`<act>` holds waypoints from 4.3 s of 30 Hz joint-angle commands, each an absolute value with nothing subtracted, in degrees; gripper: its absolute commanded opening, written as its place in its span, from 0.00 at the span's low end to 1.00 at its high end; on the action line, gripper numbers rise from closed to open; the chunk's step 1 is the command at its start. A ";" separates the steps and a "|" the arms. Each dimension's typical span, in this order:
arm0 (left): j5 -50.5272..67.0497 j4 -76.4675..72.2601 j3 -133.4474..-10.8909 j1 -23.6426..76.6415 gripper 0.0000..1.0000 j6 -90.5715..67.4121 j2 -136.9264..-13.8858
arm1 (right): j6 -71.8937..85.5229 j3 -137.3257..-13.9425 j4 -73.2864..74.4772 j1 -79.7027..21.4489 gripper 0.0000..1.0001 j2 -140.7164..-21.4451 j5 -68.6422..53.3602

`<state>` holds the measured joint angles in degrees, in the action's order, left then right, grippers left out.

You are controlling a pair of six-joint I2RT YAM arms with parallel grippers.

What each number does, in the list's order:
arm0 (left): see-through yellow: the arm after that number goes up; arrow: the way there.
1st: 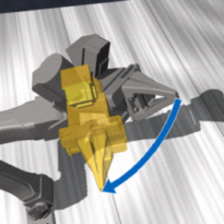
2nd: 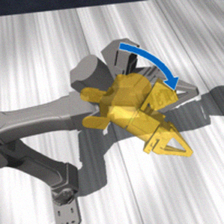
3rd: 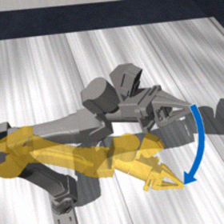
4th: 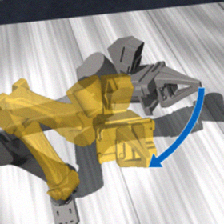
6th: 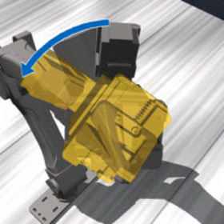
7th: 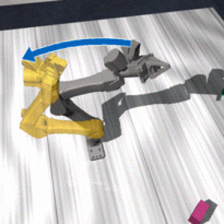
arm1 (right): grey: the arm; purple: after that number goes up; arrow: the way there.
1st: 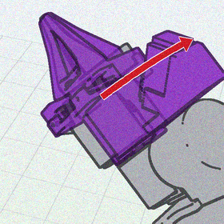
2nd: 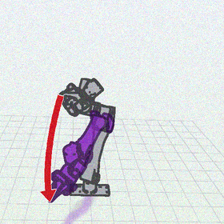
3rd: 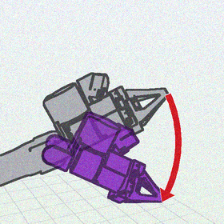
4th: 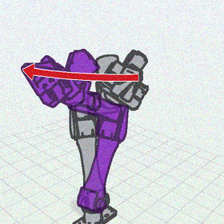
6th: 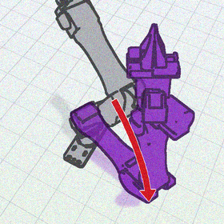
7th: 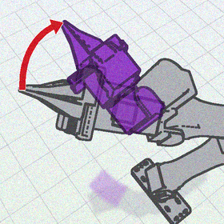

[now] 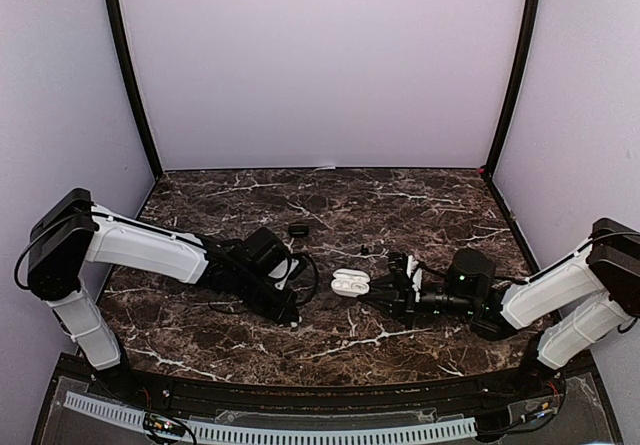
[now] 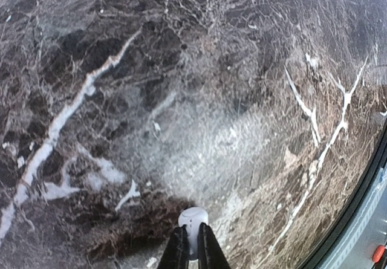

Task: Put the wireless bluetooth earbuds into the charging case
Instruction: Pick up the left earbud from the center of the board, then insert the left earbud into the left side groove of the charging case.

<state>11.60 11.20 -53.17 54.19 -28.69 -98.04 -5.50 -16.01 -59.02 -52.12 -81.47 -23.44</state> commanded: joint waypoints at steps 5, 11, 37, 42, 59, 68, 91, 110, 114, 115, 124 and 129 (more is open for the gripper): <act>12.31 15.42 -51.53 54.70 0.03 -25.76 -91.73 | -6.22 -17.57 -59.32 -51.86 0.15 -82.04 -24.25; 13.76 14.46 -50.79 54.74 0.03 -21.67 -89.04 | -6.77 -18.72 -57.47 -51.98 0.14 -83.10 -25.15; 19.22 -6.65 -41.29 55.81 0.06 1.27 -68.75 | -7.04 -23.65 -52.23 -52.03 0.13 -88.29 -32.23; 19.63 -10.04 -41.42 56.76 0.08 8.54 -69.88 | -6.64 -24.01 -51.86 -52.03 0.13 -88.42 -33.28; 19.34 -9.87 -44.86 58.27 0.08 14.44 -74.49 | -6.34 -24.78 -51.37 -52.03 0.13 -89.02 -34.86; 18.53 -9.06 -46.65 60.03 0.08 18.49 -77.95 | -6.33 -25.03 -51.02 -52.03 0.13 -89.04 -35.40; 13.01 -8.67 -46.93 61.87 0.08 22.38 -80.73 | -6.68 -25.38 -49.88 -52.05 0.12 -89.29 -36.12; 12.93 -7.92 -48.23 62.09 0.13 22.50 -83.41 | -7.01 -25.58 -49.48 -52.03 0.12 -89.54 -35.91; 13.01 -7.50 -48.42 62.14 0.19 21.84 -83.58 | -7.03 -25.67 -49.40 -52.04 0.12 -89.56 -35.98; 13.07 -7.35 -48.49 62.14 0.21 21.79 -83.58 | -6.96 -25.74 -49.39 -52.08 0.12 -89.55 -35.98; 14.28 -7.19 -48.51 62.14 0.23 20.74 -83.16 | -7.03 -25.73 -49.22 -52.04 0.12 -89.56 -35.94; 14.64 -9.33 -46.45 62.14 0.29 19.12 -79.45 | -7.03 -25.71 -49.22 -52.03 0.12 -89.56 -36.03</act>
